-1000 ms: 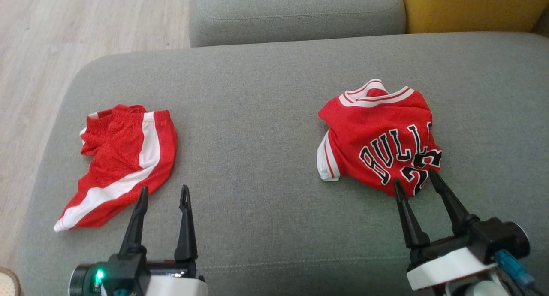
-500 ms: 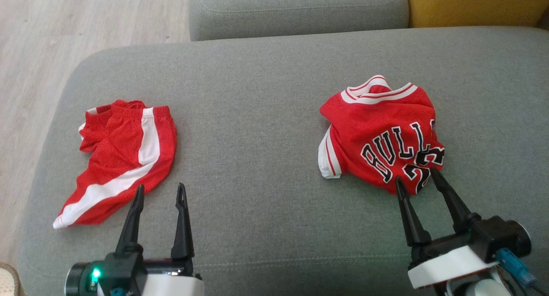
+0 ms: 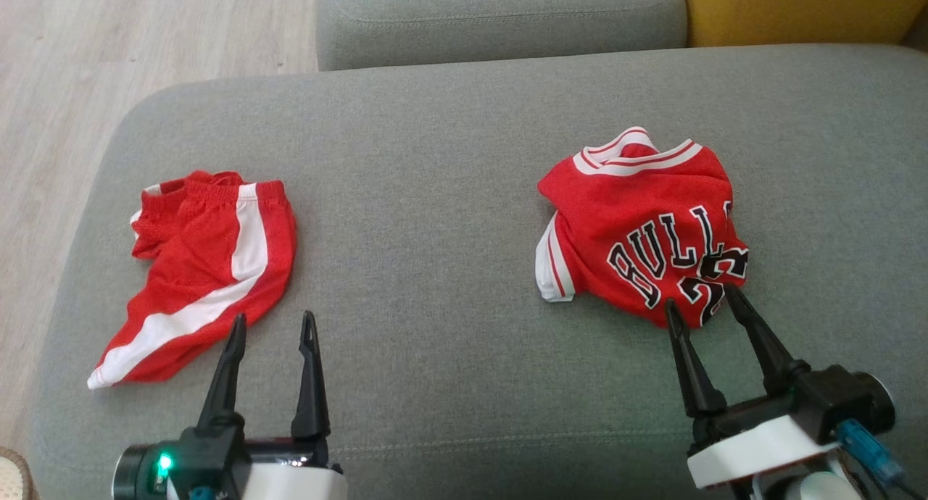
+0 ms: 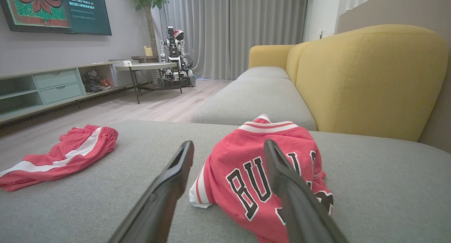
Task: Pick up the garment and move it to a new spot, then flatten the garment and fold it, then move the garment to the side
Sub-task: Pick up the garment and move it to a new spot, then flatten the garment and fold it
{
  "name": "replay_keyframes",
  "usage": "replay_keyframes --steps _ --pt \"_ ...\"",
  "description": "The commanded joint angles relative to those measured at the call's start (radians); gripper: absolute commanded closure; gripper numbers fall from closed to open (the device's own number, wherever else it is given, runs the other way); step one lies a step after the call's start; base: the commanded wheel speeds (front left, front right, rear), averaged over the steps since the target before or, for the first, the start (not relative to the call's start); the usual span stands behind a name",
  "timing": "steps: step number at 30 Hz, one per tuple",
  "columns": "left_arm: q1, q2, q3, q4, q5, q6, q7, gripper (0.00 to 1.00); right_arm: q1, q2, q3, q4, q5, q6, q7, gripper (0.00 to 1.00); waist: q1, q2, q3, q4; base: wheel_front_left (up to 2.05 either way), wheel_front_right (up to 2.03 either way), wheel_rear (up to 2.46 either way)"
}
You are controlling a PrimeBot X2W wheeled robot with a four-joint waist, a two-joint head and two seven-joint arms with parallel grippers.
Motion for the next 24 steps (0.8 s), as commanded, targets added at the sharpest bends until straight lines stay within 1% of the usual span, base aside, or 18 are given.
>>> replay_keyframes --steps 1,8,14,18,20,24 --pt "-0.035 -0.009 0.025 -0.028 0.002 -0.005 -0.005 0.00 -0.051 0.000 0.027 -0.028 -0.001 0.000 -0.006 0.00 0.0000 -0.0001 0.000 0.000 0.00 0.00 0.00" --pt "-0.039 -0.009 0.012 -0.025 -0.001 0.001 -0.005 0.00 -0.053 0.000 0.025 -0.029 -0.003 0.000 -0.006 0.00 0.0000 -0.0001 0.004 0.000 0.00 0.00 0.00" --pt "-0.049 -0.009 -0.003 -0.007 0.007 -0.004 -0.005 0.00 -0.058 0.000 0.035 -0.029 -0.002 0.000 -0.006 0.00 0.0000 -0.0001 0.012 -0.009 0.00 0.00 0.00" --pt "-0.092 -0.009 -0.007 0.034 0.002 -0.030 -0.005 0.00 -0.071 0.000 0.048 -0.031 -0.003 0.000 -0.006 0.00 0.0000 -0.0001 0.033 -0.032 0.00 0.00 0.00" --pt "-0.139 -0.009 -0.007 0.068 -0.013 -0.046 -0.005 0.00 -0.084 0.000 0.054 -0.038 -0.004 0.000 -0.006 0.00 0.0000 -0.0001 0.063 -0.051 0.00 0.00 0.00" --pt "-0.316 -0.009 -0.034 0.169 -0.019 -0.108 -0.005 0.00 -0.129 0.000 0.057 -0.061 -0.006 0.000 -0.006 0.00 0.0000 -0.0001 0.149 -0.086 0.00 0.00 0.00"
